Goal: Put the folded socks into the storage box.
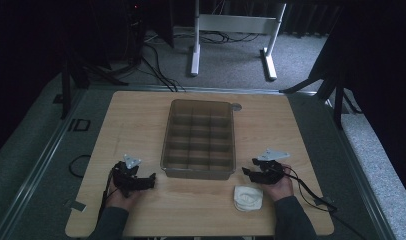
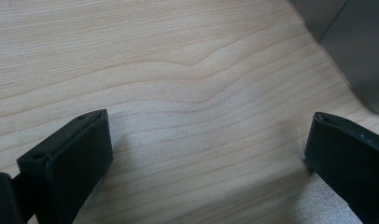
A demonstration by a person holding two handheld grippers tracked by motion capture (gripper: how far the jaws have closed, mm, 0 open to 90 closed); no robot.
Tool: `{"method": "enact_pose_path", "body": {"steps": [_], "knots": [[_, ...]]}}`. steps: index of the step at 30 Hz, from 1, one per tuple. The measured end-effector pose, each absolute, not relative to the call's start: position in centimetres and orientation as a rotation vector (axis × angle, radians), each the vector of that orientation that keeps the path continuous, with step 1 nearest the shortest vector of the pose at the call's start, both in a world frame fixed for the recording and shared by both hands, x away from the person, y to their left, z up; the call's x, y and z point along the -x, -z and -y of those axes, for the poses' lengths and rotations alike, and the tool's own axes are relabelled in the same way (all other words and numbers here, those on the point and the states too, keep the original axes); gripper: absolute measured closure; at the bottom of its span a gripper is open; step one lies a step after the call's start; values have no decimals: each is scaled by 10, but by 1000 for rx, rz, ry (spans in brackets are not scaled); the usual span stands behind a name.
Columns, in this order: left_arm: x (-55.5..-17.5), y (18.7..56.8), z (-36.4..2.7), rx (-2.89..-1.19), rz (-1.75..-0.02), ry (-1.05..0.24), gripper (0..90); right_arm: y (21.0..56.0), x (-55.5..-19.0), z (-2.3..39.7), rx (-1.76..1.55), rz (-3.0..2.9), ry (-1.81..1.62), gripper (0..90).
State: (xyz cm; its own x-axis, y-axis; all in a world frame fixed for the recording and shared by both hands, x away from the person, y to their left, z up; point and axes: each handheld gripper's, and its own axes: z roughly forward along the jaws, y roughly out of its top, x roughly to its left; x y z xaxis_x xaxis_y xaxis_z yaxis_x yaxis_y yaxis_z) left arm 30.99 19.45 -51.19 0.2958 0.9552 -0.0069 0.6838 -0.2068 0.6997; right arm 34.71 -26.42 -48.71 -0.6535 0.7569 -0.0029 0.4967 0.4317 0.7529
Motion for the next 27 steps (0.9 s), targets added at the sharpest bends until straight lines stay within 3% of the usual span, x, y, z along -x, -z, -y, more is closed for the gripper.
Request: {"method": "enact_pose_path", "body": {"steps": [20,27], "knots": [[-310,512,-195,-1972,-1456,-587,10,461,-318,266,-1021,-2378,-1014,575],[-310,512,-195,-1972,-1456,-587,10,453,-305,264,-1008,-2377,-1015,578]]}}
